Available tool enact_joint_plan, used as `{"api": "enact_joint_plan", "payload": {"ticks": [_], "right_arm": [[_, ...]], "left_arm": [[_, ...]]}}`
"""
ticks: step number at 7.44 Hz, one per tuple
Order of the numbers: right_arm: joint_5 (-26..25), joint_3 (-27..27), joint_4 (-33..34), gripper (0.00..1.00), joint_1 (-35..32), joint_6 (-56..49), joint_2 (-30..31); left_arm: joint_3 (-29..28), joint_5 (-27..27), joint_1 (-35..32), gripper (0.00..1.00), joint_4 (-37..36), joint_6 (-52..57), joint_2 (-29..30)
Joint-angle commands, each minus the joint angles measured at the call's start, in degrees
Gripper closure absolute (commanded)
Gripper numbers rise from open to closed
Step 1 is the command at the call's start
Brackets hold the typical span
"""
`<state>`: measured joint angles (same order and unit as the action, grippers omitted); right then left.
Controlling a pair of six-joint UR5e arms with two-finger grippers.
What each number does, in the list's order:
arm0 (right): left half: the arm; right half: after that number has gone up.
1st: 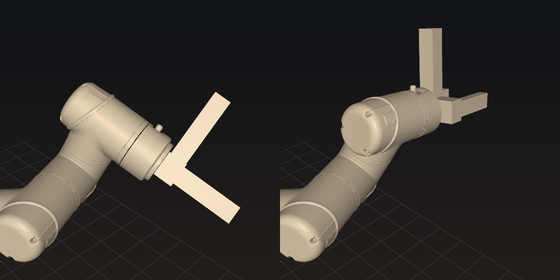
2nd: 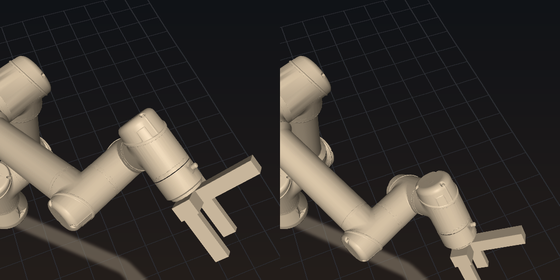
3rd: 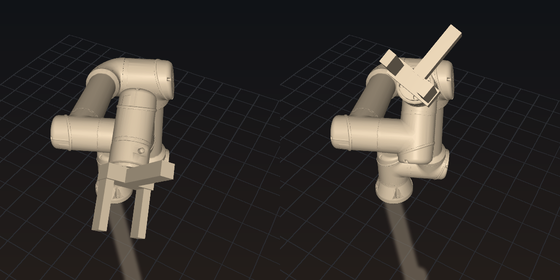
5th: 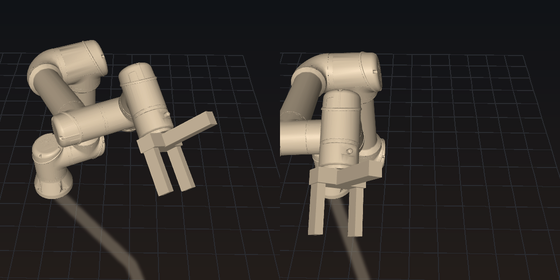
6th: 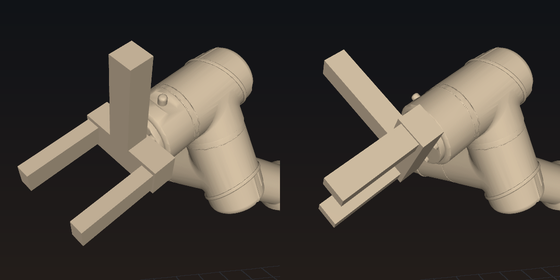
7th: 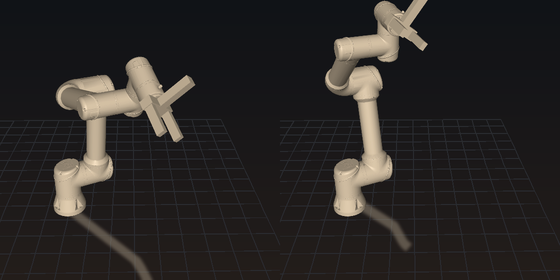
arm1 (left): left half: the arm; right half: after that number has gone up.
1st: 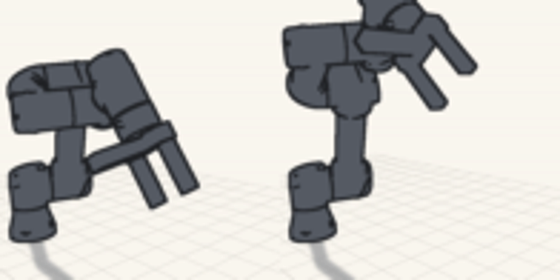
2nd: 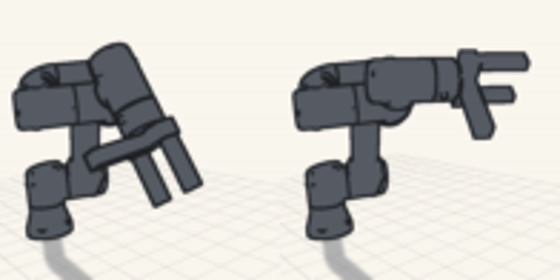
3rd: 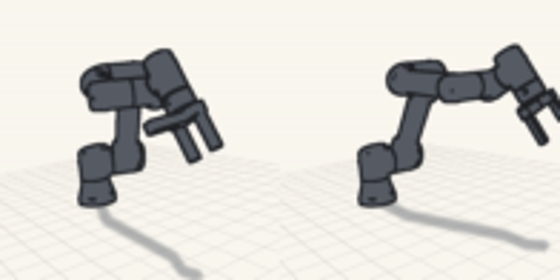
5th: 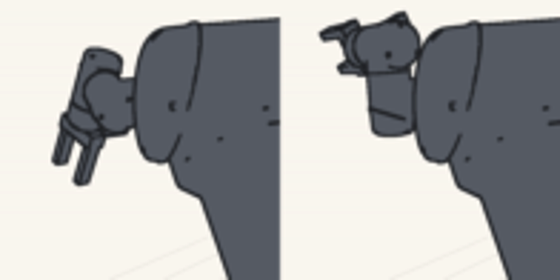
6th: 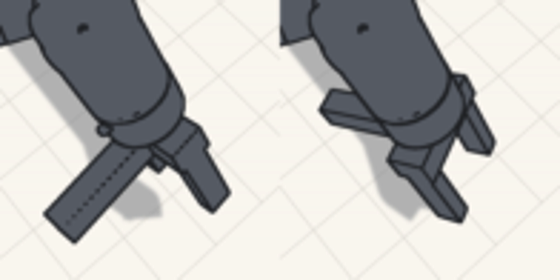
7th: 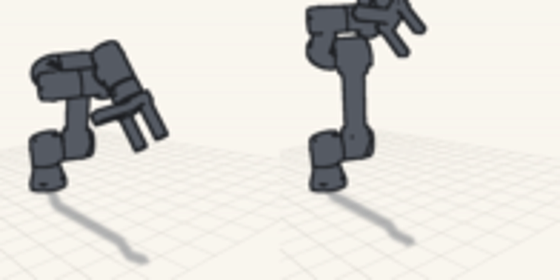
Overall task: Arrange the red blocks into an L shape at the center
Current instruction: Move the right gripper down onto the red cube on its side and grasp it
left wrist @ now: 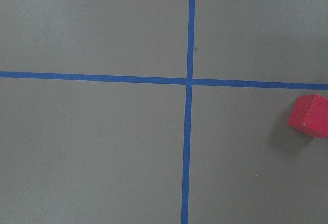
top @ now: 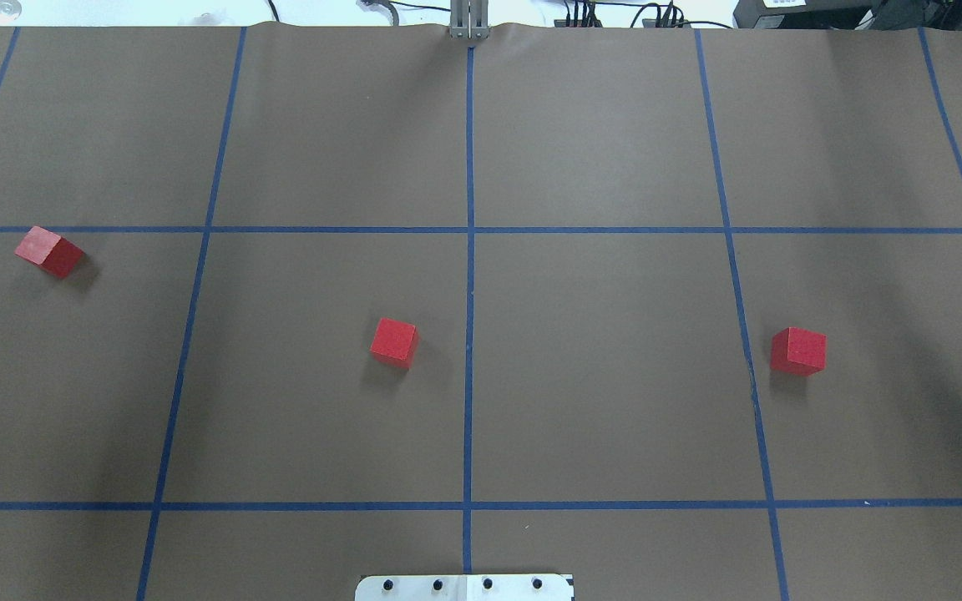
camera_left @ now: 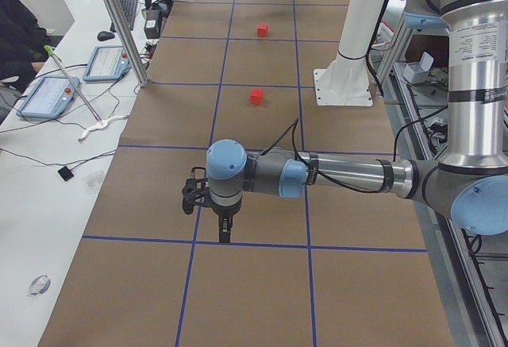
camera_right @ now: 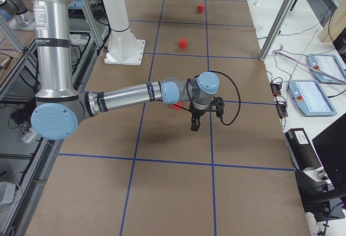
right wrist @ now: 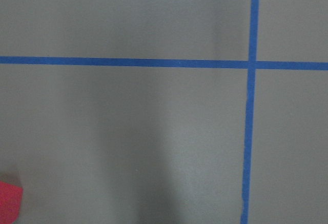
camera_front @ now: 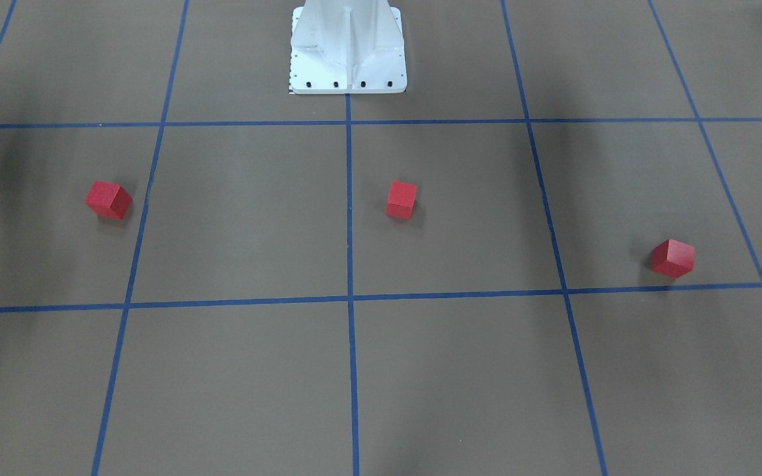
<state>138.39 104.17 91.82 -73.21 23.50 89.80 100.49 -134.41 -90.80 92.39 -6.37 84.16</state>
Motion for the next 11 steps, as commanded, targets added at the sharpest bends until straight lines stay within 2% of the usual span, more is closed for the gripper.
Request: {"api": "enact_joint_plan", "payload": {"ticks": [1, 2, 3, 4, 5, 7, 11], "right_arm": [[-5.0, 2.4, -16.5, 0.01, 11.9, 29.2, 2.0], [-7.7, 2.4, -24.7, 0.01, 16.0, 35.1, 4.5], [-7.8, 2.5, -26.6, 0.02, 17.1, 38.9, 4.9], [-11.4, 3.8, -26.6, 0.06, 20.0, 43.9, 4.9], [-15.3, 4.5, -26.6, 0.06, 23.5, 46.5, 4.9], [-15.5, 4.5, -26.6, 0.06, 27.2, 46.5, 4.8], [-16.8, 3.0, -26.4, 0.06, 28.4, 46.1, 3.4]], "left_arm": [[0.1, 0.0, 0.0, 0.00, 0.1, -0.1, -0.2], [0.1, 0.0, 0.0, 0.00, 0.1, -0.1, -0.1], [0.1, 0.0, 0.0, 0.00, 0.1, -0.1, -0.2], [0.1, 0.0, 0.1, 0.00, 0.1, -0.1, -0.2], [0.1, 0.0, 0.1, 0.00, 0.1, -0.1, -0.2], [0.1, 0.0, 0.1, 0.00, 0.1, -0.1, -0.1], [0.1, 0.0, 0.0, 0.00, 0.5, -0.1, -0.1]]}}
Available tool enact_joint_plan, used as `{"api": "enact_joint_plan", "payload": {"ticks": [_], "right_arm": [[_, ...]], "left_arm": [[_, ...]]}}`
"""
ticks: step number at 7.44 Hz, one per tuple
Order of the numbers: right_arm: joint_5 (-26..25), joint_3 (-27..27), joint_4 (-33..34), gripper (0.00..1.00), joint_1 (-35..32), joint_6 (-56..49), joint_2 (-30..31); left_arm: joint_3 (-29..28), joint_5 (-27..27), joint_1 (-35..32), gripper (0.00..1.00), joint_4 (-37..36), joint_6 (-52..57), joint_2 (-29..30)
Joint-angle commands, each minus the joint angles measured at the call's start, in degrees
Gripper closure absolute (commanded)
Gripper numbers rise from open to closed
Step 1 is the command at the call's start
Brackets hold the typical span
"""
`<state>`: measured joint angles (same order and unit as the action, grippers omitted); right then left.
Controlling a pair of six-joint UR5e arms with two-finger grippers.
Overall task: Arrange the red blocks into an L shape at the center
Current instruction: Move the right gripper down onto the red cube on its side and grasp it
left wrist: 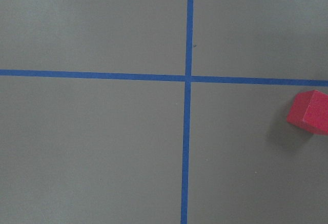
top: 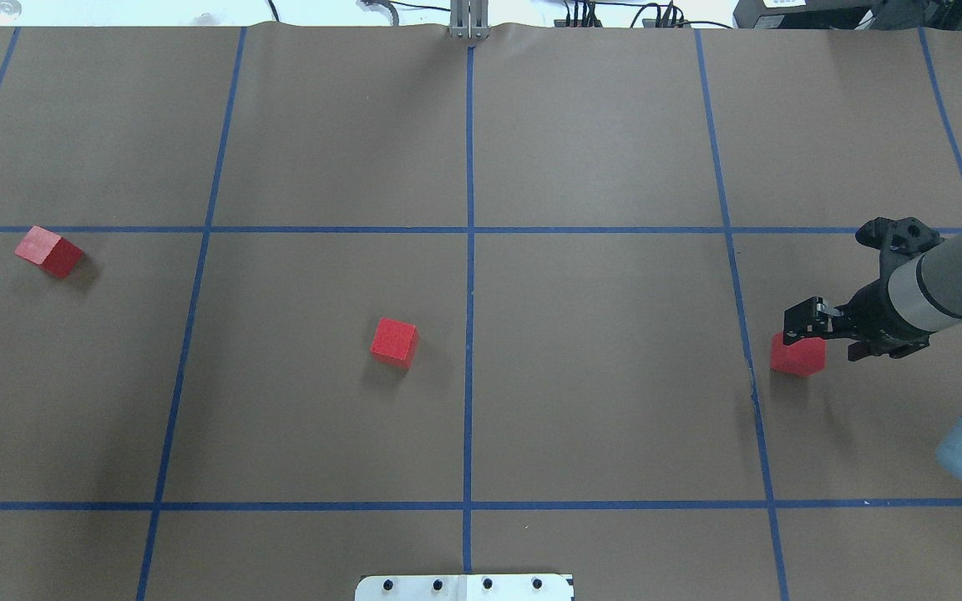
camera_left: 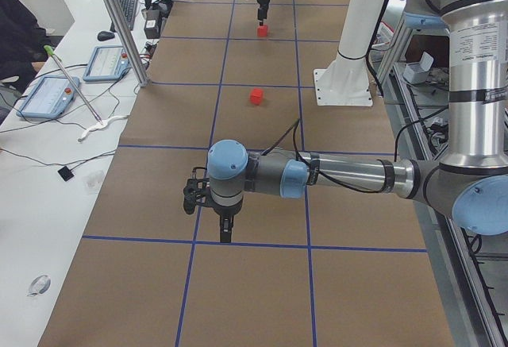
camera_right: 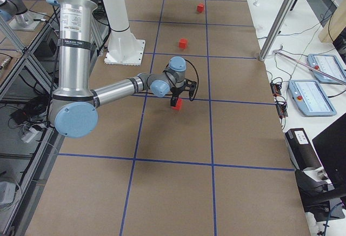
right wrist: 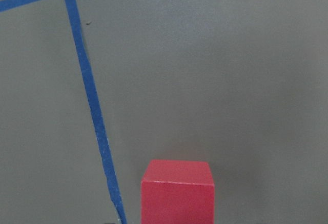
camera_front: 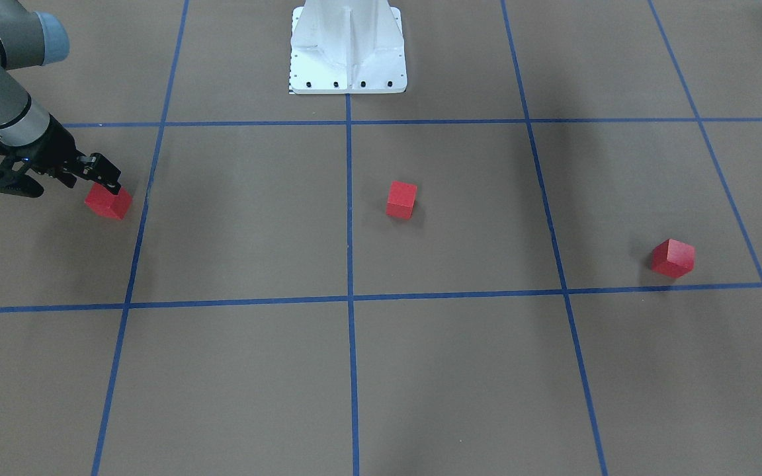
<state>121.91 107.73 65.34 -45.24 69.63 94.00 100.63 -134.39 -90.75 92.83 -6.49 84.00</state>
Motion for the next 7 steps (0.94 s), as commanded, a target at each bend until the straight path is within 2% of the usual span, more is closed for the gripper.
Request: {"api": "enact_joint_plan", "payload": {"ticks": [1, 4, 5, 6, 7], "right_arm": [[-0.3, -1.7, 0.1, 0.06, 0.7, 0.0, -1.7], [-0.3, -3.7, 0.2, 0.09, 0.9, -0.3, -2.4], [-0.1, -3.8, 0.3, 0.25, 1.0, -0.2, -2.4], [-0.1, -4.1, 0.4, 0.57, 1.0, -0.3, -2.4], [0.3, -4.3, 0.4, 0.94, 1.1, -0.4, -2.4]], "left_arm": [[0.1, 0.0, 0.0, 0.00, 0.1, 0.0, 0.0], [0.1, 0.0, 0.0, 0.00, 0.1, 0.0, -0.1], [0.2, -0.1, 0.0, 0.00, 0.1, 0.0, -0.1], [0.2, -0.1, 0.0, 0.00, 0.1, 0.0, -0.1], [0.2, 0.0, 0.0, 0.00, 0.3, 0.0, -0.1]]}}
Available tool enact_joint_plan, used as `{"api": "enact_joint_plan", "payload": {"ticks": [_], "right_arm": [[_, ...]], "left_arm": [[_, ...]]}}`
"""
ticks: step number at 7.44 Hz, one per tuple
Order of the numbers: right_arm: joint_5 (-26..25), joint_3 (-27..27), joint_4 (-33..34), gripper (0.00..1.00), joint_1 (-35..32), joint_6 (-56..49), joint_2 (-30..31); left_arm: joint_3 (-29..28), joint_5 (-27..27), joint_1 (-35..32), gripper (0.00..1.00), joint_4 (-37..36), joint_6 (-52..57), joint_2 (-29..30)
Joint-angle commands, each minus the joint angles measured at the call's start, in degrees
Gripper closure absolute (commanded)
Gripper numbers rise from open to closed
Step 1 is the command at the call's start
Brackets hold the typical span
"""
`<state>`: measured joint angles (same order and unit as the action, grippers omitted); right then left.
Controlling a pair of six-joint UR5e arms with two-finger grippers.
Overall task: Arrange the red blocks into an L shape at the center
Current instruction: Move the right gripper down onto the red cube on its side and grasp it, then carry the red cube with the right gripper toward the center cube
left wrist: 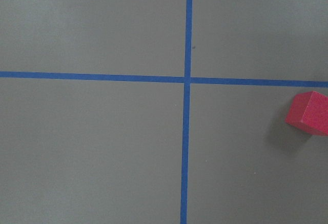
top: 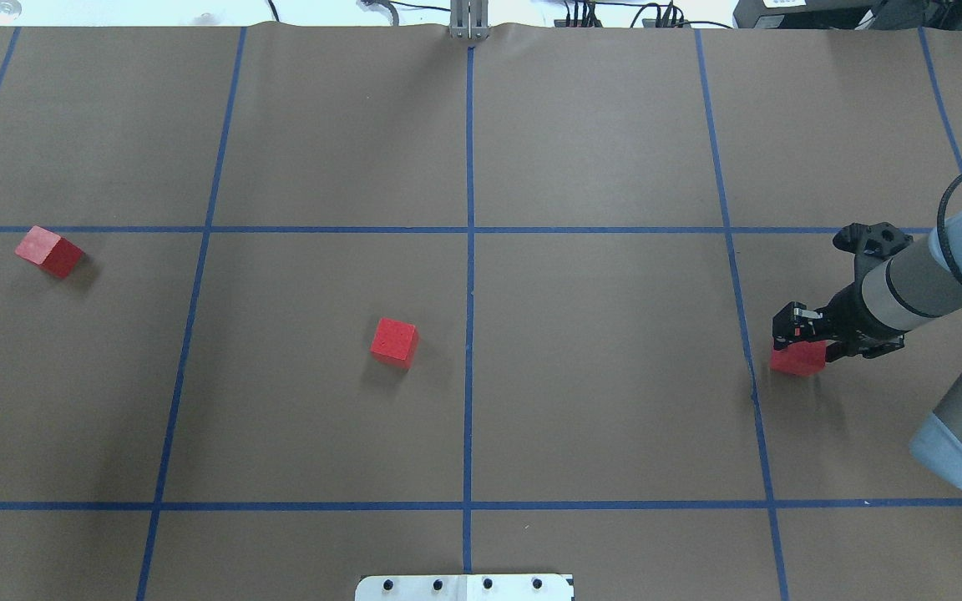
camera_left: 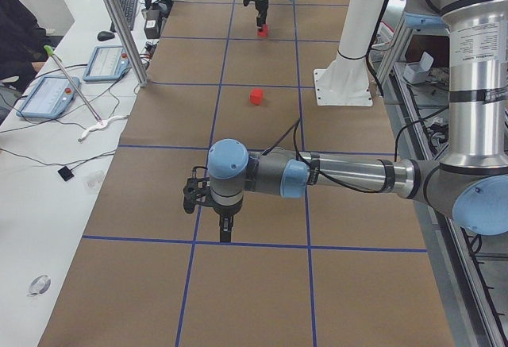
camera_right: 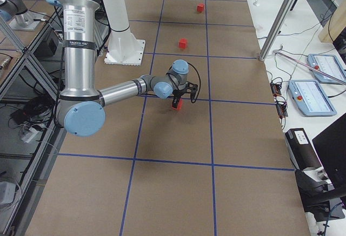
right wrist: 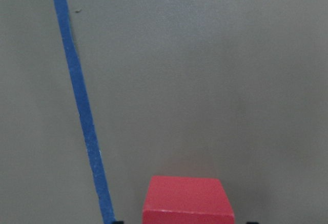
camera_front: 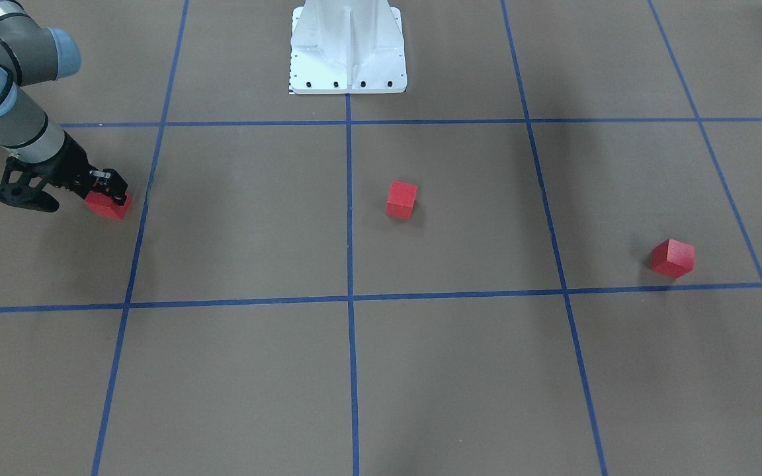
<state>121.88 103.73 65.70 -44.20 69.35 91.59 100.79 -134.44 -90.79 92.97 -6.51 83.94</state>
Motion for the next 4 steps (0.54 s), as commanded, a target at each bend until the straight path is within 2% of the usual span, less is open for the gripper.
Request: {"api": "enact_joint_plan", "payload": {"ticks": [1, 3, 4], "right_arm": [[0.5, 0.1, 0.0, 1.00, 0.0, -0.1, 0.0], [1.3, 3.1, 0.8, 1.00, 0.2, 0.1, -1.5], [1.3, 3.2, 2.9, 1.00, 0.3, 0.7, -6.9]], "left_arm": [[0.0, 0.0, 0.0, 0.00, 0.3, -0.1, 0.0], [0.5, 0.0, 0.1, 0.00, 0.3, 0.0, 0.1], [0.5, -0.6, 0.0, 0.00, 0.4, 0.1, 0.1]]}}
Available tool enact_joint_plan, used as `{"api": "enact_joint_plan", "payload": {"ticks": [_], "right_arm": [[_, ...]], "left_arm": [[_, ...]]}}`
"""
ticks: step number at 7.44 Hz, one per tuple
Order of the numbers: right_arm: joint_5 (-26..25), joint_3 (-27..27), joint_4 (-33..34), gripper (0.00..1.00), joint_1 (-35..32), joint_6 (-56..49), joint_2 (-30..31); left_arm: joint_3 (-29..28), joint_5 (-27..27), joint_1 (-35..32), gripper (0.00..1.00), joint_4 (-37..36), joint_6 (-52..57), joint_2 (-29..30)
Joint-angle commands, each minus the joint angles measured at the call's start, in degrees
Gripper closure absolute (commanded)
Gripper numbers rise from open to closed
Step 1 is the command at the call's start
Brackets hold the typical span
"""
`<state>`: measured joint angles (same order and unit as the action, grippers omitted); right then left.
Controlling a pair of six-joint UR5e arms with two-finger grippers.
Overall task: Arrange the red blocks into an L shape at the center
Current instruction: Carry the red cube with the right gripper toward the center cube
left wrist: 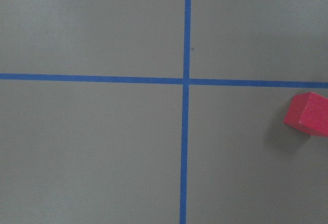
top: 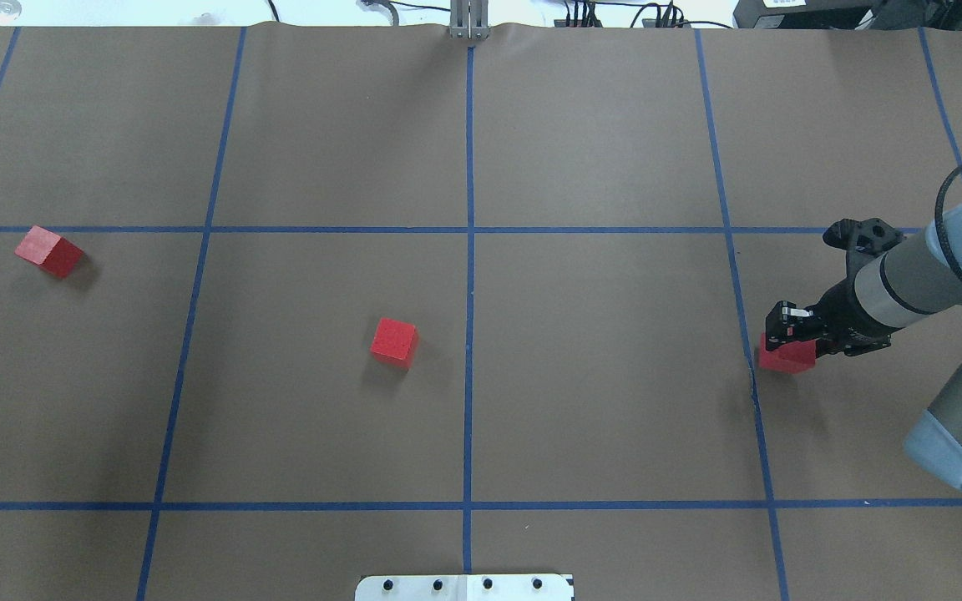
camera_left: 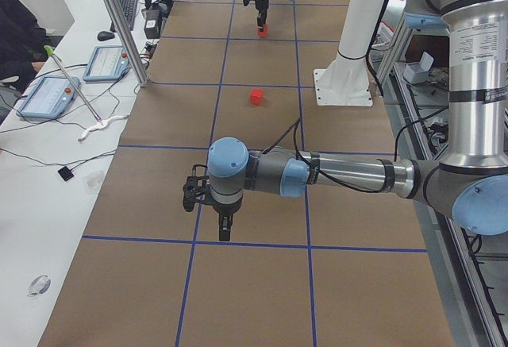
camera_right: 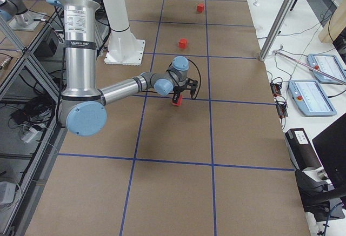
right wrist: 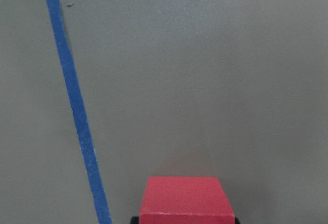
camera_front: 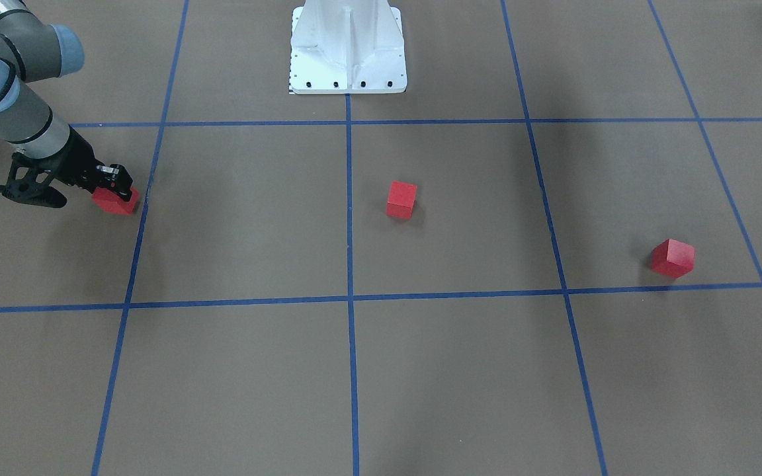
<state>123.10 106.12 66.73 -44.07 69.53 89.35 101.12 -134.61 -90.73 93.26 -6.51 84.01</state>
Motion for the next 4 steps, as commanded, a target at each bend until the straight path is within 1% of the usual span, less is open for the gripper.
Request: {"api": "enact_joint_plan", "payload": {"ticks": [1, 2, 3, 4], "right_arm": [[-0.1, 0.8, 8.6, 1.00, 1.9, 0.7, -10.8], [-1.0, 0.4, 18.0, 1.00, 3.6, 1.3, -18.9], [-3.9, 0.3, 24.3, 1.00, 6.7, 1.6, -25.8], [-7.7, -0.3, 24.4, 1.00, 10.5, 2.9, -28.9]], "left_arm": [[0.1, -1.2, -0.1, 0.00, 0.0, 0.1, 0.0], [0.0, -1.2, 0.0, 0.00, 0.1, 0.1, 0.0], [0.0, -1.3, 0.0, 0.00, 0.3, 0.1, 0.0], [0.0, -1.3, 0.0, 0.00, 0.8, 0.1, 0.0]]}}
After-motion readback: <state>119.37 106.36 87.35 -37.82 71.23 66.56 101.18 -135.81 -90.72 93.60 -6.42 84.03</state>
